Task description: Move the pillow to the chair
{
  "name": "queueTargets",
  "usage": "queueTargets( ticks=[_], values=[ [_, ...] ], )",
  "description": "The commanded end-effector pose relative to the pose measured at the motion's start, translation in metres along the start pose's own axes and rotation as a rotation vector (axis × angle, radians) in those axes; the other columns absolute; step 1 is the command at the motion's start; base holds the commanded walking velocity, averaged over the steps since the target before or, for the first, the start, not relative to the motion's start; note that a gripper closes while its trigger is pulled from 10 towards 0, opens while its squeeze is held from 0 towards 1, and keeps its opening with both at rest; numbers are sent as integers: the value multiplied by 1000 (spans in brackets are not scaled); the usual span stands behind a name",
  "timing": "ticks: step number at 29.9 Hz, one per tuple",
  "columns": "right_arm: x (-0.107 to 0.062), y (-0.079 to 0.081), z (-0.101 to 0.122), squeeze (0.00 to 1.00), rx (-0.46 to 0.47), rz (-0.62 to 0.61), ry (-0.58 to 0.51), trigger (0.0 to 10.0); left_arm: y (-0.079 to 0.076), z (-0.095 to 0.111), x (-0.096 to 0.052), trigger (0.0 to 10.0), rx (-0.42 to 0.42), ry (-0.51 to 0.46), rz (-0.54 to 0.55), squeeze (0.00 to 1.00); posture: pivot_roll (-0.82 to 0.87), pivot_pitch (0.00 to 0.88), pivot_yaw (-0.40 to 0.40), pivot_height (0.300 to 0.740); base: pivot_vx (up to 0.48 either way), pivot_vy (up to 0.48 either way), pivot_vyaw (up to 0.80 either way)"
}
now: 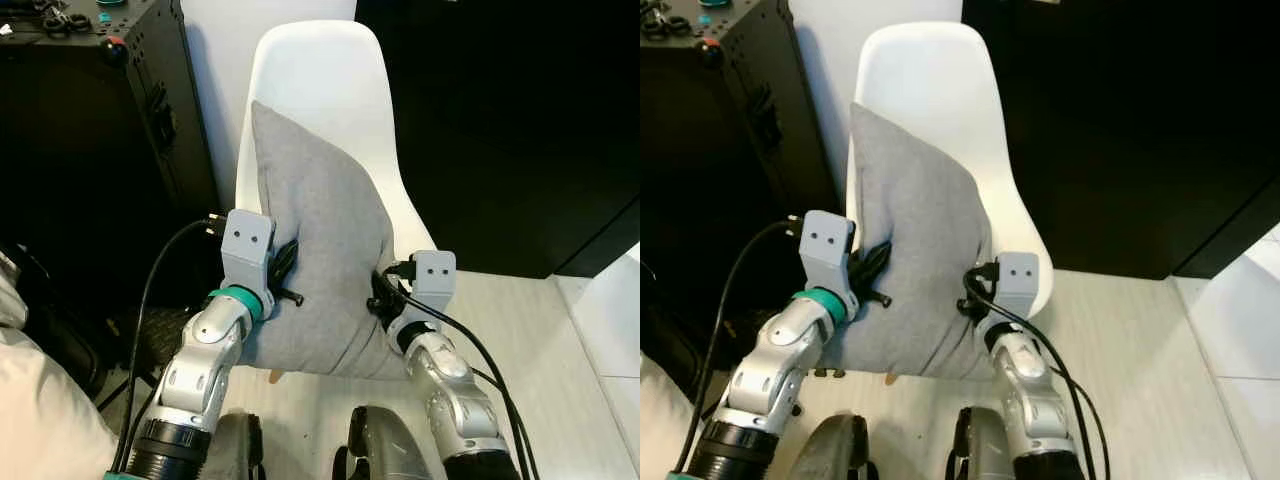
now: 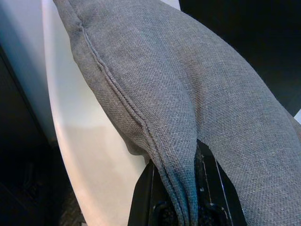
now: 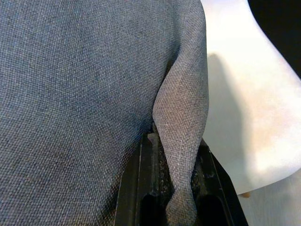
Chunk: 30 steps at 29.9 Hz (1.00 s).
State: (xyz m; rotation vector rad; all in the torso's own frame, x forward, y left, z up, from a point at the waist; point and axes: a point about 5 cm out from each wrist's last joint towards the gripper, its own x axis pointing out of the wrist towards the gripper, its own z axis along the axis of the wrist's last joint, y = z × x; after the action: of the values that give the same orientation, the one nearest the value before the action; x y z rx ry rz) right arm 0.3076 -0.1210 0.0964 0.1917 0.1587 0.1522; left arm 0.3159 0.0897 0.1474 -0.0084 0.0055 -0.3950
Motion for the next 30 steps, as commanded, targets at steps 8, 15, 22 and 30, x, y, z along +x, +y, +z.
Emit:
queueTargets(
  ticks=[8,15,22,30],
  values=[
    [-3,-7,-3,0,-14,-12,9,10000,-12,0,1,10000,2,-9,-59,0,40,52,42,603,0,0,0],
    [3,-25,0,0,-41,-47,15,10000,-15,-5,4,10000,-23,9,-93,0,37,66,54,603,0,0,0],
    [26,-48,7,0,-66,-103,53,10000,-26,-3,31,10000,7,3,-123,0,21,132,112,603,0,0,0],
    [41,-58,23,0,-35,-152,56,10000,-23,10,61,10000,10,17,-66,0,14,187,158,603,0,0,0]
  ],
)
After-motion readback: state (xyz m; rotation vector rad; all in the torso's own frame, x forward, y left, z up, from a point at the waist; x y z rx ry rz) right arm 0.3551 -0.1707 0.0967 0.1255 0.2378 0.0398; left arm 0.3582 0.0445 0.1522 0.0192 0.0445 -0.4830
